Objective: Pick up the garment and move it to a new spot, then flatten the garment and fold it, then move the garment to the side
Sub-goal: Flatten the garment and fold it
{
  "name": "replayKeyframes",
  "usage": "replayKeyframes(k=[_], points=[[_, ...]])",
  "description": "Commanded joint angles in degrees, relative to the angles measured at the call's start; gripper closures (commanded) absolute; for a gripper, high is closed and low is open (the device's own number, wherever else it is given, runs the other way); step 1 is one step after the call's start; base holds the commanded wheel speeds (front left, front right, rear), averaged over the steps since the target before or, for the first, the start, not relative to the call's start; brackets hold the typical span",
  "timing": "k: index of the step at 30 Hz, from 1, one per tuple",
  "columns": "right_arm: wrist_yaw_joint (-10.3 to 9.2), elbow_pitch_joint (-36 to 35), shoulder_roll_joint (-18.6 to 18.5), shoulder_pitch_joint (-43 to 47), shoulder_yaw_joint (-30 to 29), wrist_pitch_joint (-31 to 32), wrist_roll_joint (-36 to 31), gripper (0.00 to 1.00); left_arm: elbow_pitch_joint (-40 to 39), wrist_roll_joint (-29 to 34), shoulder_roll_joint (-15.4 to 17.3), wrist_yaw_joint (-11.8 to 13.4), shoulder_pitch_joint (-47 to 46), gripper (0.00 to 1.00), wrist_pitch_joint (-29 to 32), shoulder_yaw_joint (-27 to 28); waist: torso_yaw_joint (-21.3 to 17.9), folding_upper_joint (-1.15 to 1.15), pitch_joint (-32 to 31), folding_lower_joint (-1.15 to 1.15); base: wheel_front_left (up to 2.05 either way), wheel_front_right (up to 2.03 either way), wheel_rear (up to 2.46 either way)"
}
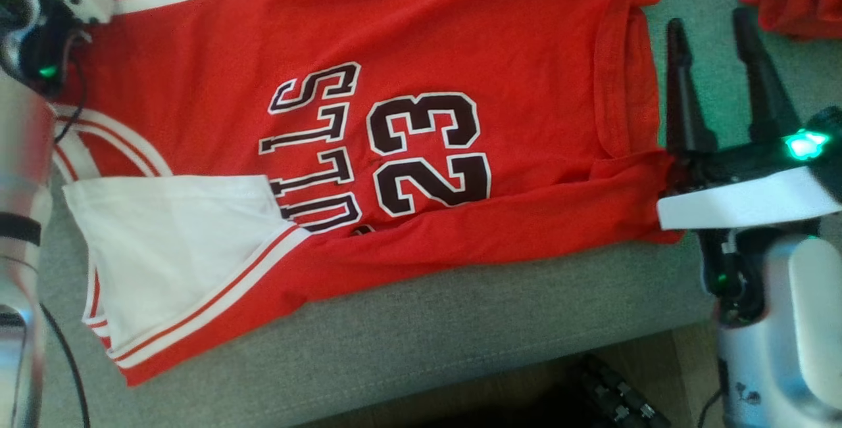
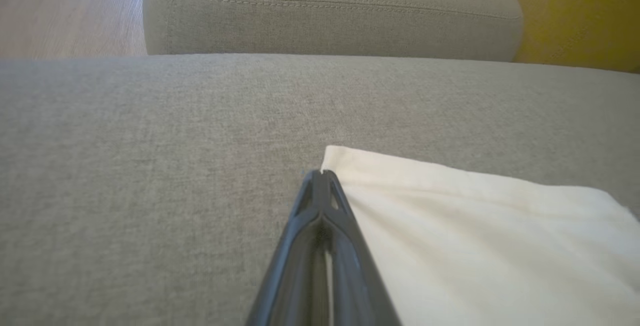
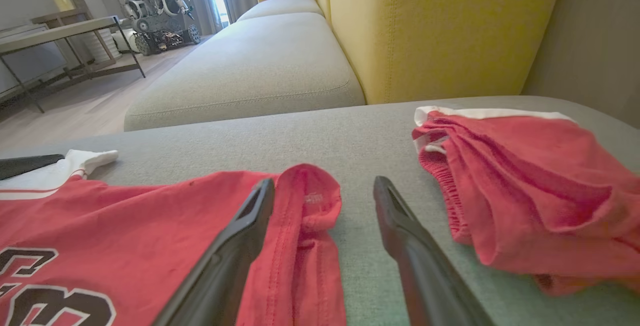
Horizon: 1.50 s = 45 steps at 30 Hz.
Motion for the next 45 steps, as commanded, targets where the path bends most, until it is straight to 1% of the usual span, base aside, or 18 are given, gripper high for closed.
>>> replayKeyframes(k=[1, 6, 8, 15, 19, 23, 24, 25, 26, 28, 30, 31, 36, 40, 42, 45], points=[[-0.04, -2.00, -0.18, -0.63, 0.07, -0.02, -0.27, 0.00, -0.35, -0.54, 1.39, 0.03, 2.13, 1.00, -0.26, -1.16, 0.76, 0.00, -0.53, 0.00, 0.00, 0.00, 0.00], [-0.04, -2.20, -0.18, -1.94, -1.96, 1.47, -1.27, 0.00, -3.10, -2.78, 1.56, 0.02, 2.05, 1.00, -5.46, -4.64, 2.50, 0.00, -1.57, 0.00, 0.00, 0.00, 0.00], [-0.04, -2.23, -0.18, -2.24, -2.19, 1.80, -1.57, 0.00, -3.33, -3.28, 1.51, 0.02, 2.07, 1.00, -5.97, -5.32, 2.86, 0.00, -1.79, 0.00, 0.00, 0.00, 0.00], [-0.04, -1.65, -0.31, -3.93, -3.22, 4.29, -1.59, 0.00, -5.14, -6.19, 1.95, 0.02, 1.58, 1.00, -11.73, -8.49, 4.61, 0.00, -3.45, 0.00, 0.00, 0.00, 0.00], [-0.04, -1.25, -0.72, -4.62, -4.04, 5.26, -1.89, 0.00, -5.08, -7.44, 2.10, 0.02, 1.61, 1.00, -12.78, -10.16, 5.37, 0.00, -4.29, 0.00, 0.00, 0.00, 0.00], [-0.04, -1.08, -0.66, -3.97, -4.49, 5.32, -1.82, 0.00, -3.96, -8.34, 1.93, 0.04, 1.96, 1.00, -13.56, -10.53, 5.94, 0.00, -5.52, 0.00, 0.00, 0.00, 0.00], [-0.04, -0.98, -0.65, -3.68, -4.57, 5.34, -1.83, 0.00, -3.86, -8.63, 1.70, 0.21, 2.15, 0.78, -14.00, -10.22, 6.10, 0.00, -5.95, 0.00, 0.00, 0.00, 0.00], [-0.04, -0.90, -0.64, -3.39, -4.67, 5.39, -1.85, 0.00, -3.75, -8.78, 1.53, 0.62, 2.49, 0.06, -14.24, -10.05, 6.25, 0.00, -6.36, 0.00, 0.00, 0.00, 0.00], [-0.04, -0.81, -0.63, -3.10, -4.76, 5.41, -1.83, 0.00, -4.04, -8.75, 1.48, 1.20, 2.87, 0.00, -14.76, -9.82, 6.39, 0.00, -6.82, 0.00, 0.00, 0.00, 0.00], [-0.04, -0.61, -0.60, -2.39, -4.91, 5.40, -1.78, 0.00, -5.51, -8.97, 1.25, 2.90, 4.46, 0.00, -15.91, -8.74, 6.67, 0.00, -8.03, 0.00, 0.00, 0.00, 0.00], [-0.04, -0.51, -0.58, -1.48, -4.99, 5.42, -1.69, 0.00, -8.38, -8.19, 1.41, 5.74, 7.16, 0.00, -16.71, -7.73, 7.01, 0.00, -9.34, 0.00, 0.00, 0.00, 0.00], [-0.04, -0.49, -0.57, -0.40, -5.12, 5.46, -1.66, 0.00, -13.20, -6.94, 1.59, 8.56, 11.00, 0.00, -17.04, -6.45, 7.50, 0.00, -10.63, 0.00, 0.00, 0.00, 0.00], [-0.04, -0.76, -0.51, 2.62, -4.86, 5.88, -1.52, 0.00, -32.30, -1.94, 1.90, 15.12, 25.12, 0.00, -17.11, -0.98, 8.35, 0.00, -13.57, 0.00, 0.00, 0.00, 0.00], [-0.04, -0.92, -0.45, 4.96, -3.91, 6.27, -1.26, 0.00, -44.04, 1.77, 2.17, 18.75, 36.52, 0.00, -17.12, 2.30, 8.60, 0.00, -15.41, 0.00, 0.00, 0.00, 0.00], [-0.04, -0.80, -0.43, 6.01, -3.07, 6.53, -1.09, 0.00, -47.73, 2.91, 2.12, 20.00, 41.54, 0.00, -17.12, 2.98, 8.56, 0.00, -16.21, 0.00, 0.00, 0.00, 0.00], [-0.04, -0.52, -0.41, 7.37, -1.81, 6.72, -0.97, 0.00, -51.13, 3.64, 1.69, 21.13, 47.68, 0.00, -17.13, 3.04, 8.45, 0.00, -17.37, 0.00, 0.00, 0.00, 0.00]])
